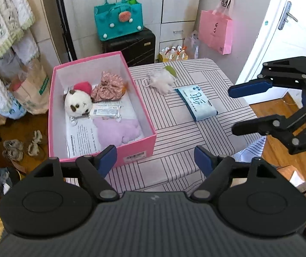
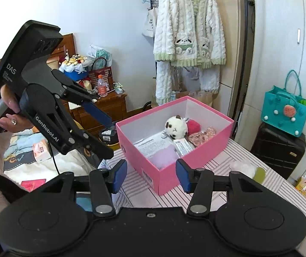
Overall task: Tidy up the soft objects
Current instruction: 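Move both open grippers toward the blue-and-white wet-wipes pack on the table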
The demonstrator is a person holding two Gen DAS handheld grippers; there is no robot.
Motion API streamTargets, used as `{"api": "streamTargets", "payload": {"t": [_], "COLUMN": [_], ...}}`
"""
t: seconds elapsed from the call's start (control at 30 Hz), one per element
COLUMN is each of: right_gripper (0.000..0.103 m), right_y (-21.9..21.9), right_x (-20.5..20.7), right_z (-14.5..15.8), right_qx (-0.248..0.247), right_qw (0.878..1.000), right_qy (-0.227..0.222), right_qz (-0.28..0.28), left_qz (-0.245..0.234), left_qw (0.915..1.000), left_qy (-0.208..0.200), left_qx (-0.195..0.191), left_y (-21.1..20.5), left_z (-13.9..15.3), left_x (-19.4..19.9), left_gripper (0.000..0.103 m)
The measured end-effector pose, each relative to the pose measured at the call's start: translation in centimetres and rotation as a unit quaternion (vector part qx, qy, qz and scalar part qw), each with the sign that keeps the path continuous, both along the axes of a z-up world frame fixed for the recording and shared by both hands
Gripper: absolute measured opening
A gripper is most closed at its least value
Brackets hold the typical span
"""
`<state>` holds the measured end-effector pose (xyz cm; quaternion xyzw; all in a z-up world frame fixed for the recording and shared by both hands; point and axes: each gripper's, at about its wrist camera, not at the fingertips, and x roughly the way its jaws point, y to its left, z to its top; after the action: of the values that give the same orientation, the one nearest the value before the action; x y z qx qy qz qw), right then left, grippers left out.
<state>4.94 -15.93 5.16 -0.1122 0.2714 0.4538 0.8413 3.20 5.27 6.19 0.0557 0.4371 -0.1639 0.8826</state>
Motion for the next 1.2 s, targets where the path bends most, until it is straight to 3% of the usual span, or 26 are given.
{"api": "streamTargets", "payload": {"t": [0.13, 0.53, 0.63, 0.93, 1.1, 1.2], "right_gripper": [0.062, 0.084, 0.090, 0.091, 0.091, 0.091], "right_y": [-2.1, -8.0, -9.3, -12.0, -12.7, -12.7], "right_x": [-0.5, 0.1, 1.1, 4.0, 4.4, 4.6], "right_z": [-0.8, -4.0, -5.6, -11.5, -15.5, -17.6], "right_qx": [0.009, -0.015, -0.003, 0.027, 0.019, 0.022], "right_qw": [1.000, 0.997, 0.996, 0.990, 0.970, 0.966], "right_qy": [-0.002, -0.009, -0.010, -0.021, -0.058, -0.048], "right_qz": [-0.017, -0.075, -0.088, -0.140, -0.235, -0.253], "left_qz": [-0.003, -0.070, -0.075, -0.063, -0.038, -0.026], "left_qw": [0.9990, 0.9970, 0.9971, 0.9969, 0.9938, 0.9917], "left_qy": [-0.021, -0.005, -0.001, -0.011, -0.019, -0.039], "left_qx": [0.038, 0.034, 0.013, -0.045, -0.103, -0.120], "left_y": [-2.4, -8.8, -9.9, -11.9, -12.1, -12.4], "left_z": [-0.5, -1.8, -2.4, -5.2, -7.7, -9.3], "left_x": [-0.1, 2.0, 3.5, 6.5, 7.4, 7.6], "left_gripper": [0.082, 0.087, 0.089, 0.094, 0.098, 0.101]}}
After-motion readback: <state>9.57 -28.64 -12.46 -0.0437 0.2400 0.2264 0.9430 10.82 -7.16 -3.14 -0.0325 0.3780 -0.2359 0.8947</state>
